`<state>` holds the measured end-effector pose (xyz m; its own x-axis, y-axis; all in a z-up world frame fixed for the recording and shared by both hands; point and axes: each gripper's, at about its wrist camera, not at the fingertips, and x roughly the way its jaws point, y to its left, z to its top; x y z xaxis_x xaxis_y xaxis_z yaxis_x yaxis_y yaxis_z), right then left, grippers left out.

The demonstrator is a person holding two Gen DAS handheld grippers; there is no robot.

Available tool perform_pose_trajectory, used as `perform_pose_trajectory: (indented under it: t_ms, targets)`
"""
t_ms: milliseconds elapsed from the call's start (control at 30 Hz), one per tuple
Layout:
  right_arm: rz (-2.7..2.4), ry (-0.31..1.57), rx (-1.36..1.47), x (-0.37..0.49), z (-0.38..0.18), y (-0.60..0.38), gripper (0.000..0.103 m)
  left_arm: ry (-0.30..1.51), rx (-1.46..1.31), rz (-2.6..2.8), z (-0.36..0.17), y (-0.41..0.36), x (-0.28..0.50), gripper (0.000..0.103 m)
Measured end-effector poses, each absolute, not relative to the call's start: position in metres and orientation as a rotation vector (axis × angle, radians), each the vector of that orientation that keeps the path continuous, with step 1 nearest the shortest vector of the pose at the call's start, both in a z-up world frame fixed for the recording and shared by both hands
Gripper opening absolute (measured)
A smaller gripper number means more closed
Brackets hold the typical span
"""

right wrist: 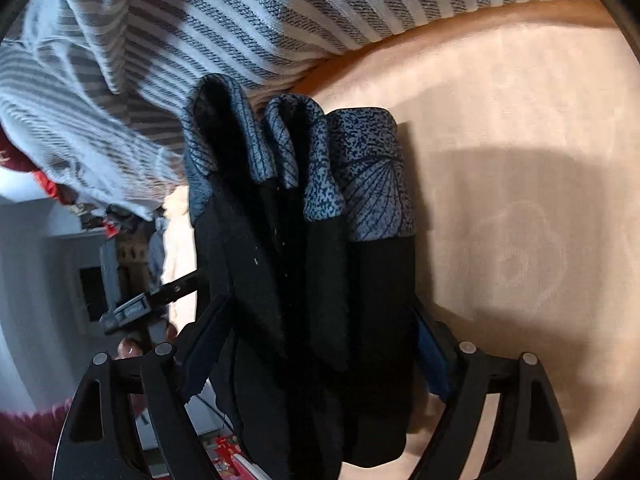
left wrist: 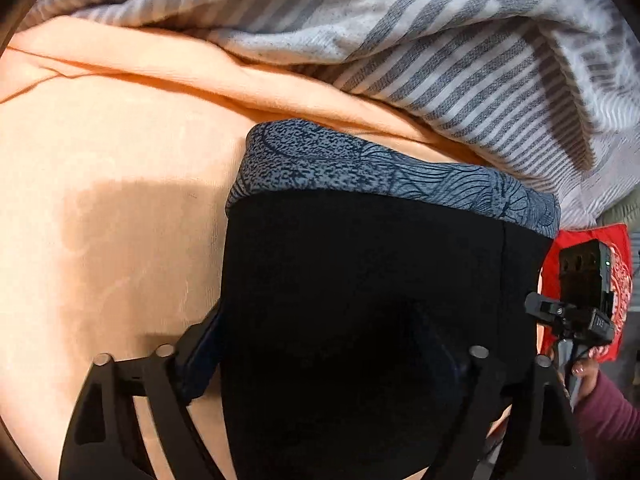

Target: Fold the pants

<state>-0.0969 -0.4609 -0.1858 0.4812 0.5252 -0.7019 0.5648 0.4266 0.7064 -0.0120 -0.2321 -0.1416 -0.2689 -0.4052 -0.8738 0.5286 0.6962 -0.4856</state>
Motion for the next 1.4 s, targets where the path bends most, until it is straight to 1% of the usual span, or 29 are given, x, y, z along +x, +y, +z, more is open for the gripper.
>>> perform_pose_trajectory:
  t_ms: [33,100,200,300,567,700,933,1133,1233,1267,1300,1367,1400]
  targets:
    - [-0.043,1.147,1.201,-0.096,-0.183,-0.459,0.075,1.596,0.109,-0.898,-0.136,-0.23,-0.015,0.073]
    - [-0.047,1.123,1.229,-0.101,-0.176,-0.459,0.056,1.565,0.133,-0.892,-0.127,-0.231,-0.021,0.065]
    - [-0.057,1.104,1.241,-0.105,-0.166,-0.456,0.05,1.53,0.148,-0.884,-0.112,-0.231,-0.026,0.057]
    - [-0.046,1.073,1.275,-0.114,-0.155,-0.455,0.047,1.507,0.144,-0.889,-0.096,-0.23,-0.033,0.054]
    - [-0.017,1.055,1.305,-0.158,-0.125,-0.448,0.047,1.474,0.18,-0.884,-0.054,-0.225,-0.074,0.054]
    - [-0.002,1.06,1.298,-0.178,-0.117,-0.437,0.047,1.474,0.175,-0.852,-0.042,-0.216,-0.099,0.054]
    - [-0.009,1.066,1.32,-0.217,-0.123,-0.426,0.047,1.49,0.195,-0.824,-0.049,-0.212,-0.146,0.054]
    - [-0.072,1.085,1.331,-0.238,-0.145,-0.404,0.047,1.515,0.2,-0.838,-0.079,-0.187,-0.165,0.054]
    - [-0.109,1.078,1.315,-0.242,-0.144,-0.402,0.05,1.488,0.178,-0.847,-0.079,-0.182,-0.167,0.057]
    - [-0.126,1.084,1.317,-0.24,-0.144,-0.402,0.052,1.486,0.188,-0.834,-0.079,-0.182,-0.167,0.066]
    - [-0.144,1.096,1.32,-0.241,-0.145,-0.403,0.054,1.478,0.214,-0.808,-0.078,-0.183,-0.167,0.072]
    - [-0.177,1.115,1.325,-0.236,-0.143,-0.403,0.056,1.472,0.227,-0.805,-0.075,-0.182,-0.168,0.072]
    - [-0.193,1.127,1.314,-0.234,-0.14,-0.403,0.058,1.468,0.232,-0.807,-0.073,-0.182,-0.168,0.076]
